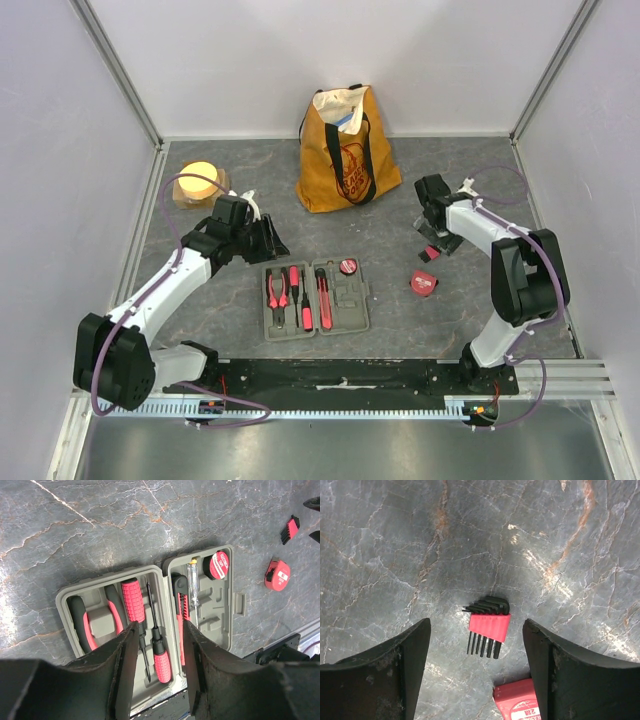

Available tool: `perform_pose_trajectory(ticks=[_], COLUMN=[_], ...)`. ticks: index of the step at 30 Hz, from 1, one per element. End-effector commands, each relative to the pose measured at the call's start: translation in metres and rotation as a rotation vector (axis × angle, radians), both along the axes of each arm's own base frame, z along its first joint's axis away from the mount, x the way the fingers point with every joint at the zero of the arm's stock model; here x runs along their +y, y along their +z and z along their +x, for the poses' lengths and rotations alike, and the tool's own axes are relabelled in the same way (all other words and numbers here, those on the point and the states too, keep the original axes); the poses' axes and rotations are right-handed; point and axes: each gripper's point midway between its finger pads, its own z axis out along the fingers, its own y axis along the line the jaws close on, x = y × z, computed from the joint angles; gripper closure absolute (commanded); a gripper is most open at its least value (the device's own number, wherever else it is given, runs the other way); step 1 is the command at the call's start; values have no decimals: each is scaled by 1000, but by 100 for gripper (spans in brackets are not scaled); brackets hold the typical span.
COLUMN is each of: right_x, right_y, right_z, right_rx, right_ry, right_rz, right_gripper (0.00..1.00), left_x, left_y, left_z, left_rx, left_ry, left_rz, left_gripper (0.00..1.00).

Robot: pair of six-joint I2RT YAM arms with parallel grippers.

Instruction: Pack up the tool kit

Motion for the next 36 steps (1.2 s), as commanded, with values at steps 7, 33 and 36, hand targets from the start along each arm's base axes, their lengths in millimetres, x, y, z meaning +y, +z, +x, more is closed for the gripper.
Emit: perform_pose_trajectory(ticks=[7,33,36], right_x=[1,11,32], right_y=[-27,20,44], right_z=[-13,3,5], right_rx=[35,-77,-103], right_ry=[-109,40,130], right_rz=[86,90,148], right_gripper=[26,75,78], left_x=[2,-18,-29], left_y=[3,26,34], left_z=[8,10,9], left_rx=[-29,-52,-60], left_ry=[-9,-98,-143], left_rz=[23,-67,-121], left_gripper=[54,54,54])
